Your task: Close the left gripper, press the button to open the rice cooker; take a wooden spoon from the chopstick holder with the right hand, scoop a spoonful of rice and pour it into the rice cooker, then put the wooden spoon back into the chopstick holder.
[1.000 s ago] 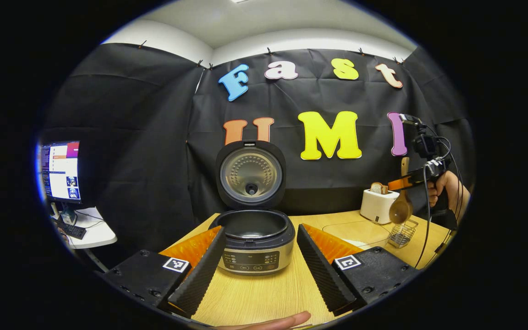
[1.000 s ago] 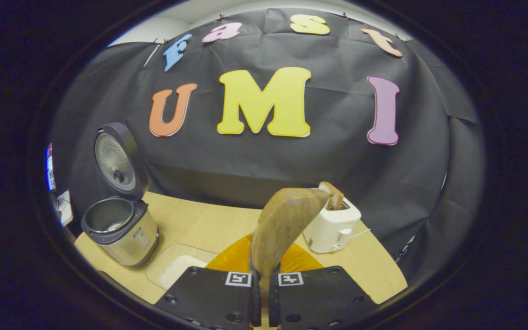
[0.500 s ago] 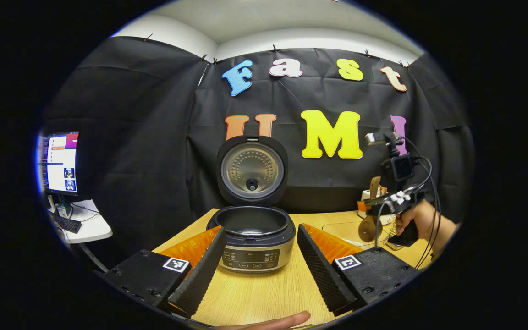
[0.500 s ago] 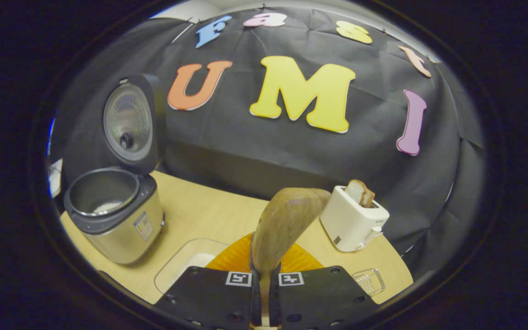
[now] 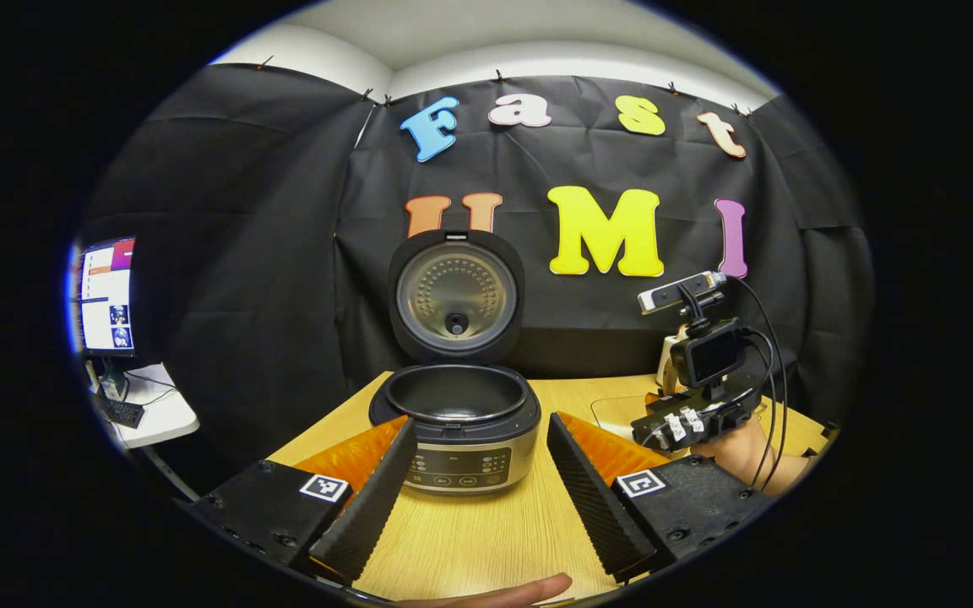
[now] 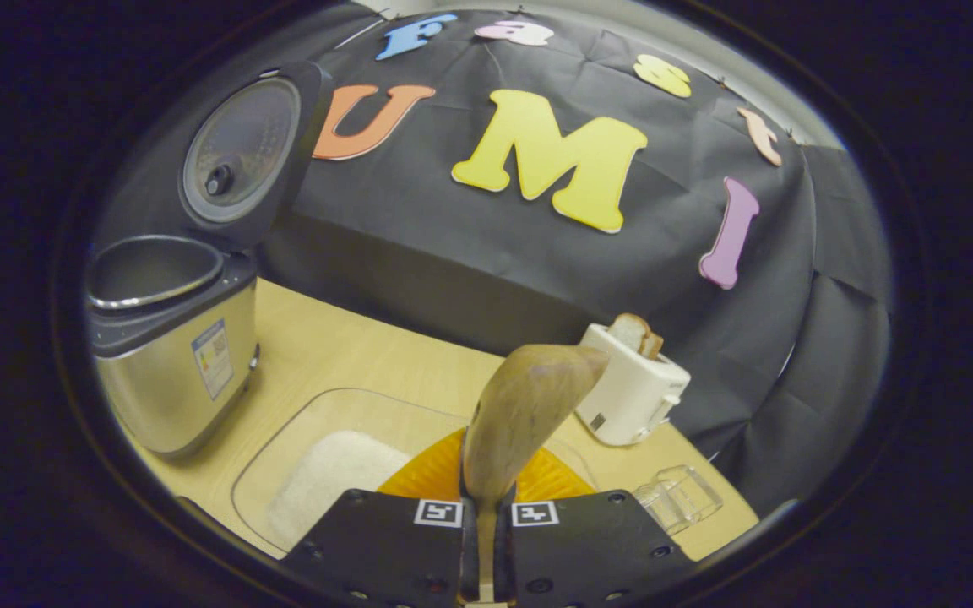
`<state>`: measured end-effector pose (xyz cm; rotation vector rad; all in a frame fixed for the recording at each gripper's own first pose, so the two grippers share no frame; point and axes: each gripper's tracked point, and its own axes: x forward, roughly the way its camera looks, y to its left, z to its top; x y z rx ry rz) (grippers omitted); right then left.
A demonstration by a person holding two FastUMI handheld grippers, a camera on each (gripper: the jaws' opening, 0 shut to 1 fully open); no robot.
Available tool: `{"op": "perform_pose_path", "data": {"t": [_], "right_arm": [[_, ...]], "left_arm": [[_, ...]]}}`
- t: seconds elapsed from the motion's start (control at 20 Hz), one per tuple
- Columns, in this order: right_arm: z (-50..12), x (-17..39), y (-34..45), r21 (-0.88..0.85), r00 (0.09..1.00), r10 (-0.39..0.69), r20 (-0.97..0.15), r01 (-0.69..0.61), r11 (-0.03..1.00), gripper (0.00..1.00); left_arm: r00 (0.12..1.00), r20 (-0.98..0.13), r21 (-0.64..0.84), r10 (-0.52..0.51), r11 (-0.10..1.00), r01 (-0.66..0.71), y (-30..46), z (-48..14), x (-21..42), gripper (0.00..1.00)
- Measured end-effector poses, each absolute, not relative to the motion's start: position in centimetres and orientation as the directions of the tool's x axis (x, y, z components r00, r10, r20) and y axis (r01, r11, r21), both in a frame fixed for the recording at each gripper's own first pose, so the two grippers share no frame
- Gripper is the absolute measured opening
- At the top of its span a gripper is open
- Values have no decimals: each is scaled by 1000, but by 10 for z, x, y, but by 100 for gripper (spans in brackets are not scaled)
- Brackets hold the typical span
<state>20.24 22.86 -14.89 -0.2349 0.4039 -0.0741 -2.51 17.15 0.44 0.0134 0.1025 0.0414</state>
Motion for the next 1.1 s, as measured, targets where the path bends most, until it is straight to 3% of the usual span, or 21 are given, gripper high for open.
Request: {"op": "perform_pose_path", "data": {"t": [0.35, 0.6, 1.1], "right_arm": [[-156, 167, 194, 47, 884, -116, -454, 154, 987, 6], [-162, 153, 197, 251, 834, 41, -550, 119, 961, 7], [-159, 154, 215, 505, 756, 268, -597, 95, 858, 7]], "left_arm": [[993, -110, 1, 47, 999, -47, 172, 3, -24, 99], [993, -109, 14, 35, 999, -34, 164, 3, -24, 99], [992, -122, 31, 34, 999, -30, 159, -2, -20, 99]]}}
